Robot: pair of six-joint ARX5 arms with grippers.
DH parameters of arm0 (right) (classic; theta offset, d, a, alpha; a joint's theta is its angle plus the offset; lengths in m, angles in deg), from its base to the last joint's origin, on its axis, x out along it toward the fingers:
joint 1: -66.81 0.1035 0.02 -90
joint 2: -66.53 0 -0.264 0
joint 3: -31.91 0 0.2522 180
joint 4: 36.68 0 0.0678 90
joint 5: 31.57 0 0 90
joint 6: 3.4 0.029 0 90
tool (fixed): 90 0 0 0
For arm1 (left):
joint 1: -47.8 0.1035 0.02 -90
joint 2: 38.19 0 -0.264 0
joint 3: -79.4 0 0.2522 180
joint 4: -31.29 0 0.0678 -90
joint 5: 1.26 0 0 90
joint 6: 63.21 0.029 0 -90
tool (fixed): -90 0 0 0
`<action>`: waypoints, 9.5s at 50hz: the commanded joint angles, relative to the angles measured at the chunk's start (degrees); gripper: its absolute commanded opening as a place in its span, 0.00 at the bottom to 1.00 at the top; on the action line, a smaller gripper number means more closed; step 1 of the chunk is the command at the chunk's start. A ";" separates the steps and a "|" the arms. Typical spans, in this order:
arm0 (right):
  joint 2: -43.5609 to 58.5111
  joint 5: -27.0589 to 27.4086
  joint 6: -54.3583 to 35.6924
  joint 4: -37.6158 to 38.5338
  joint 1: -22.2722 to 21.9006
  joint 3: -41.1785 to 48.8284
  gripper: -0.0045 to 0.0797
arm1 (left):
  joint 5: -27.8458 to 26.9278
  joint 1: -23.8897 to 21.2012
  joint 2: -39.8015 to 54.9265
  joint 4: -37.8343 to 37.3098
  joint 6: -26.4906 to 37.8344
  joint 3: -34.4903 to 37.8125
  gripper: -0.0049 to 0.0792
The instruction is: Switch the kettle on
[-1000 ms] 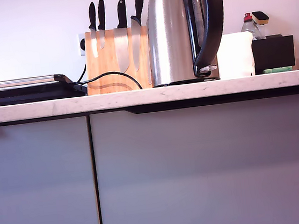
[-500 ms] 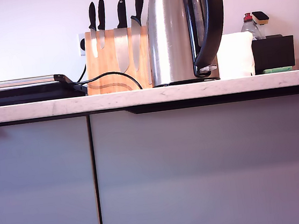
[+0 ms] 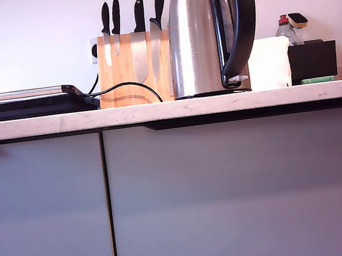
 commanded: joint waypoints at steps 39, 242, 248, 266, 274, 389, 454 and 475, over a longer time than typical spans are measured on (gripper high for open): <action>-0.35 -0.15 0.13 0.48 -0.11 0.04 0.04 | -0.20 -0.13 -0.26 0.48 -0.20 0.74 0.04; 80.81 -21.77 -3.45 26.93 15.37 -44.70 0.04 | -30.58 -19.58 43.67 28.35 -13.20 -19.65 0.04; 81.42 -20.00 -5.14 26.67 15.37 -44.70 0.04 | -30.58 -19.61 43.67 28.33 -13.20 -19.65 0.04; 81.40 -18.86 -8.20 25.00 15.32 -44.70 0.04 | -30.60 -19.65 43.67 28.30 -13.22 -19.65 0.04; 81.50 -17.75 -9.42 23.50 15.32 -44.70 0.04 | -30.60 -19.65 43.65 28.30 -13.20 -19.65 0.04; 61.53 -15.52 -9.22 -2.32 17.59 -44.70 0.04 | -30.58 -19.63 43.63 27.93 -11.28 -19.65 0.04; 25.27 5.49 -0.72 -10.99 16.50 -24.39 0.04 | -19.19 1.55 25.00 1.18 -1.38 -19.63 0.04; 20.13 6.47 0.13 -4.66 5.90 -15.72 0.04 | -17.59 1.81 23.93 0.81 -2.54 -19.63 0.04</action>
